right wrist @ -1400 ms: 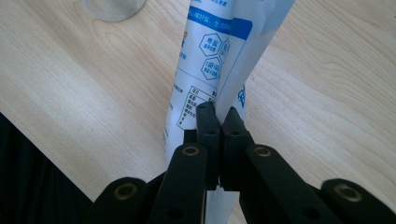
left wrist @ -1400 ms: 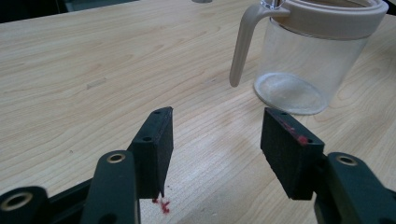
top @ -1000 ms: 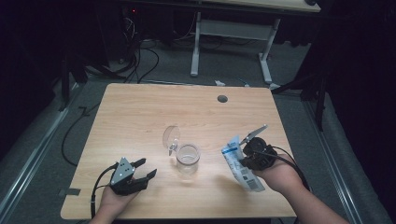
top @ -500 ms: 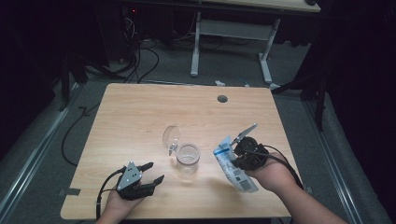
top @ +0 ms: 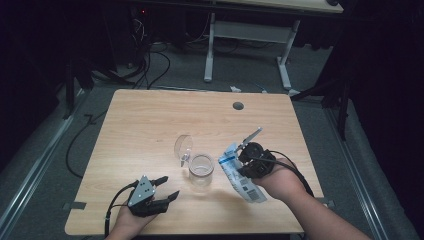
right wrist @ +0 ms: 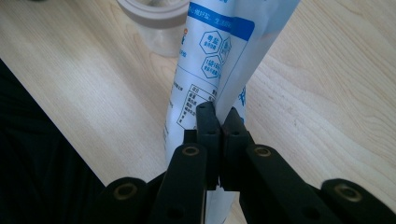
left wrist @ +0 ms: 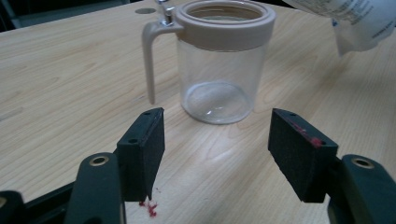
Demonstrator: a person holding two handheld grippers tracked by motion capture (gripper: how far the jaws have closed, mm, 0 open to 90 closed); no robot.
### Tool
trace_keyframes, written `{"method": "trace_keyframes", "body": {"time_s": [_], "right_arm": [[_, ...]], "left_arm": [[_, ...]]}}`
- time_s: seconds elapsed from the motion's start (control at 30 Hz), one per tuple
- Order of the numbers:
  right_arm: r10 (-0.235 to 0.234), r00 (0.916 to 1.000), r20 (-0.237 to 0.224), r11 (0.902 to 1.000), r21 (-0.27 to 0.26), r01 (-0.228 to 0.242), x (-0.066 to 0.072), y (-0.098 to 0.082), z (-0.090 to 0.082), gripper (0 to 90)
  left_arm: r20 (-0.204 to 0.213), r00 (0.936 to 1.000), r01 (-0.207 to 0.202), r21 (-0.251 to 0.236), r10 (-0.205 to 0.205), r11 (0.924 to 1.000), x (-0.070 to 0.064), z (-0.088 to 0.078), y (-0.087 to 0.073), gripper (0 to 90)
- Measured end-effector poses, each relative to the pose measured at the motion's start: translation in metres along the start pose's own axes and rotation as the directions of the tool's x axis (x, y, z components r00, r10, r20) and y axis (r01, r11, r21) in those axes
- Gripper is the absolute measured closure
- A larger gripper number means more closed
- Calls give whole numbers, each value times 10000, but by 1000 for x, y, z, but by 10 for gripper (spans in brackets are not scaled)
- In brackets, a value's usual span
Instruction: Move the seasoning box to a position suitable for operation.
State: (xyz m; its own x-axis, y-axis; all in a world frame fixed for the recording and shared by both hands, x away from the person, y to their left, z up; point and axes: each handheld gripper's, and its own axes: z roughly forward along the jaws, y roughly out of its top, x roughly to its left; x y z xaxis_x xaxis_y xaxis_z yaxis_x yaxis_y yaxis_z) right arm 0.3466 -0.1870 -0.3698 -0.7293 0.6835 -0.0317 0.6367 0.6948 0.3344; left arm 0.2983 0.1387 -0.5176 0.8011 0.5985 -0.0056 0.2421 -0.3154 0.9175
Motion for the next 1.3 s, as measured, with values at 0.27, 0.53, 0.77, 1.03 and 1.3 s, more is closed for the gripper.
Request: {"method": "trace_keyframes", "body": {"time_s": [0.27, 0.53, 0.77, 1.03, 1.3], "right_arm": [[-223, 9997, -35, 9997, -90, 222, 8, 12, -4, 893], [-397, 9992, -59, 9989, -266, 396, 15, 22, -9, 894], [-418, 9990, -135, 9987, -310, 414, 18, 28, -11, 894], [-443, 9989, -144, 9987, -258, 439, 18, 30, -9, 893], [-524, 9983, -237, 9981, -331, 516, 20, 30, -12, 893]], "left_arm": [[293, 9992, 294, -314, -284, 9991, -20, 11, 6, 370], [749, 9971, -130, -25, 132, 9999, -45, 31, 20, 367], [966, 9949, -285, -162, 300, 9995, -59, 48, 27, 368], [1588, 9869, -257, -214, 287, 9994, -72, 68, 36, 354], [1942, 9803, -324, -188, 354, 9993, -82, 86, 40, 311]]}}
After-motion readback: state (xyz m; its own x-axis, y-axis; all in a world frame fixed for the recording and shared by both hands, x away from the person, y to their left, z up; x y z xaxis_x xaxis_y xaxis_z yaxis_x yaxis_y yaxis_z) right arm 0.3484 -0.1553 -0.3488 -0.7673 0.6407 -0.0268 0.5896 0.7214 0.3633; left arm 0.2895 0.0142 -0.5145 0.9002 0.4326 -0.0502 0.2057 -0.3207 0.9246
